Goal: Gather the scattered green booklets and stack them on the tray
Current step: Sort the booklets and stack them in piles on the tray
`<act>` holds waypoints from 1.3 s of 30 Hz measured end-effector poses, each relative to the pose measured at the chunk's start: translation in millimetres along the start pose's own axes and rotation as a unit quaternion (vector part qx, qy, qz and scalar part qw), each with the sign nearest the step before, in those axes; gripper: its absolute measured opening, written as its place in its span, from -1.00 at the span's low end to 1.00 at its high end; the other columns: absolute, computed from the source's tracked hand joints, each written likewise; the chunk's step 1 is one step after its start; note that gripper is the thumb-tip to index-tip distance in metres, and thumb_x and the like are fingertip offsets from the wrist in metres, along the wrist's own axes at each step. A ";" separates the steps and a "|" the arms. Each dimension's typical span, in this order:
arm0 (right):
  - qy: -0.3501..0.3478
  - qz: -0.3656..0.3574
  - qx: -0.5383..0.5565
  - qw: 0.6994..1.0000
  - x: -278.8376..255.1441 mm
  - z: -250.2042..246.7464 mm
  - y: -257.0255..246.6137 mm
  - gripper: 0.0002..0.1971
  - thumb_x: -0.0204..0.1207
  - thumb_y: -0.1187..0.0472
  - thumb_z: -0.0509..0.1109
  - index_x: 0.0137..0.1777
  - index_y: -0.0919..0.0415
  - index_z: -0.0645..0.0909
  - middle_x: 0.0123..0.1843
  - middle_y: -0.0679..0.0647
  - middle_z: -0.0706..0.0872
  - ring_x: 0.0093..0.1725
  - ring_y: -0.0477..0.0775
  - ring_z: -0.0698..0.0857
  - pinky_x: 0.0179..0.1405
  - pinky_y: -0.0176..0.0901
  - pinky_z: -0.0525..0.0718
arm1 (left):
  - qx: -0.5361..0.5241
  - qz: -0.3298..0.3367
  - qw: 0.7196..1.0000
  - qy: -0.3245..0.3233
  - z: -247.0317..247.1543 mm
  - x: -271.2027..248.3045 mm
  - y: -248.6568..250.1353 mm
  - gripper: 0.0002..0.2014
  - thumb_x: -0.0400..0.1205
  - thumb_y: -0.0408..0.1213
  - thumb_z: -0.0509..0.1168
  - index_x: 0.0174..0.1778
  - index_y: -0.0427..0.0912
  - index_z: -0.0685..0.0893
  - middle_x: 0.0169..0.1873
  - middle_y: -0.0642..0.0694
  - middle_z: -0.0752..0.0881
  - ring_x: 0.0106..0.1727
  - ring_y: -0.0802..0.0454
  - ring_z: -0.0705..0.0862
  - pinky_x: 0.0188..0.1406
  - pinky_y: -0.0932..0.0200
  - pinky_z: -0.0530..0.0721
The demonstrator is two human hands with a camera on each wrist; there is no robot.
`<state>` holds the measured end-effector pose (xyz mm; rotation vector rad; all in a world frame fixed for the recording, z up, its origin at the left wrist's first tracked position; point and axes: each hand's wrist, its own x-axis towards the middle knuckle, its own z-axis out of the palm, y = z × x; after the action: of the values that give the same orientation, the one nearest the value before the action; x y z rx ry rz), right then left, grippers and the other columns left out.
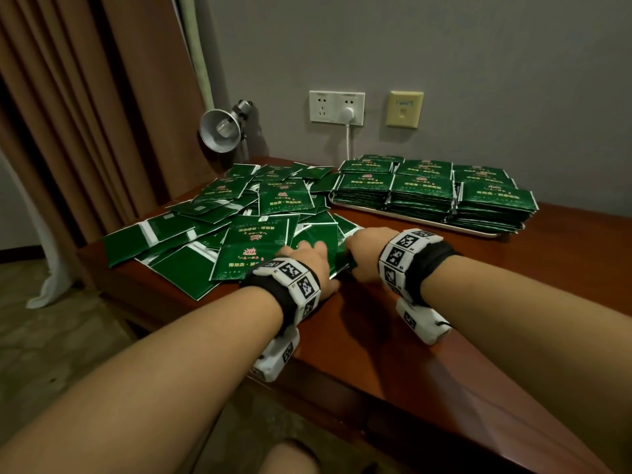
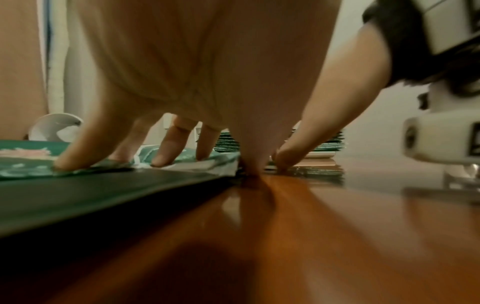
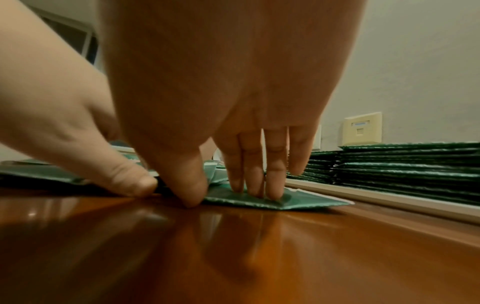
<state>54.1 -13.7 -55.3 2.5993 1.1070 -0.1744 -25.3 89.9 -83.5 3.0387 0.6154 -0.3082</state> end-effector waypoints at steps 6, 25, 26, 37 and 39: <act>0.041 -0.021 0.024 0.999 -26.1 20.6 10.9 -0.67 0.48 -0.10 0.35 0.03 0.15 0.50 0.04 0.12 0.61 0.06 0.21 0.65 -0.01 -0.01 0.69 | 0.054 0.041 0.998 0.002 -7.9 -9.2 5.3 -0.57 0.58 -0.34 0.34 0.33 -0.25 0.36 0.23 -0.28 0.49 0.20 -0.37 0.62 0.13 -0.19 0.67; -0.058 0.041 -0.047 0.996 -150.5 37.1 38.3 -0.49 0.28 -0.02 0.50 0.18 0.13 0.46 -0.25 0.02 0.58 -0.22 0.11 0.65 -0.18 0.03 0.78 | -0.002 0.259 0.963 0.078 -6.7 -58.4 43.3 -0.60 0.55 -0.06 0.35 0.32 0.16 0.51 0.14 0.00 0.62 0.23 -0.10 0.49 0.28 -0.07 0.49; -0.059 0.040 -0.052 0.996 -152.2 36.5 37.0 -0.49 0.26 -0.02 0.51 0.16 0.14 0.45 -0.25 0.03 0.58 -0.19 0.13 0.66 -0.15 0.05 0.78 | 0.016 0.262 0.961 0.093 -6.1 -60.4 46.6 -0.62 0.59 0.07 0.31 0.32 0.16 0.54 0.12 0.00 0.65 0.21 -0.10 0.54 0.22 -0.04 0.54; -0.028 0.048 -0.089 0.995 -143.6 39.6 21.4 -0.38 0.39 0.07 0.46 0.42 0.23 0.36 -0.26 0.04 0.59 -0.27 0.14 0.67 -0.30 -0.06 0.71 | -0.357 0.145 0.911 0.148 -15.7 -61.0 21.0 -0.89 0.51 -0.44 0.28 -0.23 -0.14 0.50 -0.29 -0.20 0.64 -0.28 -0.16 0.66 -0.29 -0.01 0.71; 0.005 0.080 -0.060 0.995 -140.1 36.7 22.2 -0.67 0.45 0.10 0.40 0.19 0.17 0.56 -0.19 0.04 0.65 -0.22 0.15 0.68 -0.28 -0.09 0.69 | -0.399 0.112 0.897 0.154 -15.1 -55.4 12.9 -0.83 0.51 -0.45 0.26 -0.26 -0.11 0.45 -0.41 -0.10 0.52 -0.38 -0.08 0.52 -0.35 0.11 0.55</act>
<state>-26.8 -135.8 -52.5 2.5692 0.8788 -0.0582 -67.4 57.8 -57.9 2.3144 0.2799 0.3613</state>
